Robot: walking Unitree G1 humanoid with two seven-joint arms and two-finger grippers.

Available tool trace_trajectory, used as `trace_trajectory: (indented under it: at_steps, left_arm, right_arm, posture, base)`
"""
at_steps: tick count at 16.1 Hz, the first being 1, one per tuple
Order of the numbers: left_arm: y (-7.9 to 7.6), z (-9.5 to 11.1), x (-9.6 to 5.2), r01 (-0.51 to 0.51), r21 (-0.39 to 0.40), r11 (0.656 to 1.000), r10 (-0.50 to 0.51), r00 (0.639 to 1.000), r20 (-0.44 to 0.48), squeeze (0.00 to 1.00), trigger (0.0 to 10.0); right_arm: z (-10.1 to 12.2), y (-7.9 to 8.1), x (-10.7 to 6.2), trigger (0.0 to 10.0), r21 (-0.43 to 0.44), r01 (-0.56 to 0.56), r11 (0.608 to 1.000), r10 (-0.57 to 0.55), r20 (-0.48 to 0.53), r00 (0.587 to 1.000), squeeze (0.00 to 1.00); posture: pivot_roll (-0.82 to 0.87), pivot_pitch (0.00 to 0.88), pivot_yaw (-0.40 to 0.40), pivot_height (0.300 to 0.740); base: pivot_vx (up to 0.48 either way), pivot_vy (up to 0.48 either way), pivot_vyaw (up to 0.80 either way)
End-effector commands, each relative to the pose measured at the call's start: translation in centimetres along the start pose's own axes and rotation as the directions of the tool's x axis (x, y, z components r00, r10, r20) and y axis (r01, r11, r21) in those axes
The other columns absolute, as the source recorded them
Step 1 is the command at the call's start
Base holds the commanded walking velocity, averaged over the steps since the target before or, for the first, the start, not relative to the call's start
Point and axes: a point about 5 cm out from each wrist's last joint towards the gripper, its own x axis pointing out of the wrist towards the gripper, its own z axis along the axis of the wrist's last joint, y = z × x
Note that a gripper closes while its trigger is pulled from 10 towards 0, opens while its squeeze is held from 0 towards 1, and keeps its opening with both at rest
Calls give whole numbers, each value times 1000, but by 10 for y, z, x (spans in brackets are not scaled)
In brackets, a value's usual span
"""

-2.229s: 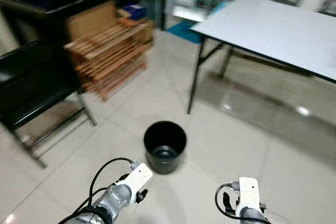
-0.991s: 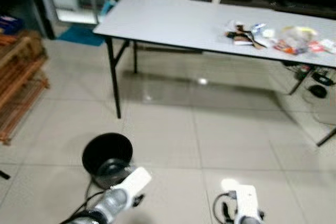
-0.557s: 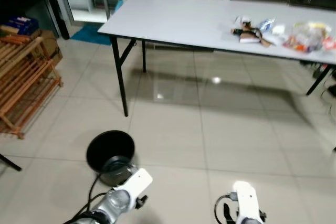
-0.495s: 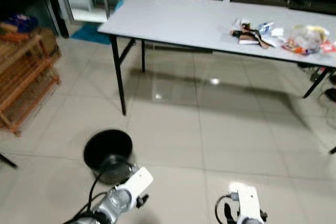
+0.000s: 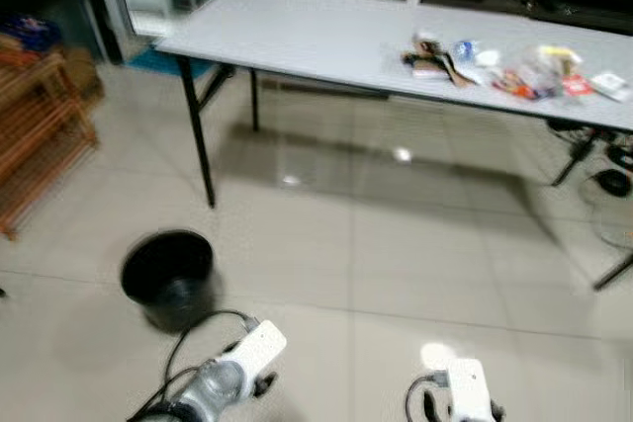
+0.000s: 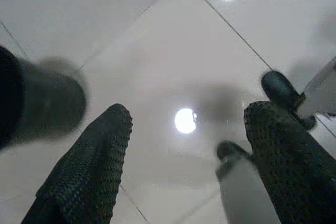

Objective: Picking trash to rubbish bin

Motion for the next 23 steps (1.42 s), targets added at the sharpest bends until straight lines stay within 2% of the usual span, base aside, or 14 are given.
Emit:
trace_trajectory:
  at_steps: [1, 17, 20, 23]
  left_arm:
    - [2, 6, 1, -1, 23, 1000, 0, 1000, 15, 0, 10000]
    - [6, 14, 1, -16, 47, 999, 15, 1000, 18, 0, 10000]
    - [6, 14, 2, -16, 6, 1000, 16, 1000, 24, 0, 10000]
    - [6, 14, 2, -16, 8, 1000, 16, 1000, 23, 0, 10000]
  right_arm:
    - [4, 0, 1, 10000, -12, 4, 1000, -4, 7, 1000, 0]
    - [16, -3, 6, 10000, -43, -2, 999, 2, 9, 1000, 0]
    - [16, -4, 6, 10000, -46, -5, 999, 6, 5, 1000, 0]
    - [16, -4, 7, 10000, -48, -8, 999, 8, 3, 1000, 0]
  posture:
    - [53, 23, -33, 740]
    - [55, 8, -32, 740]
    - [56, 9, -32, 740]
    - [56, 9, -32, 740]
  base:
    - [0, -472, 0]
    - [0, -471, 0]
    - [0, 0, 0]
    - [0, 0, 0]
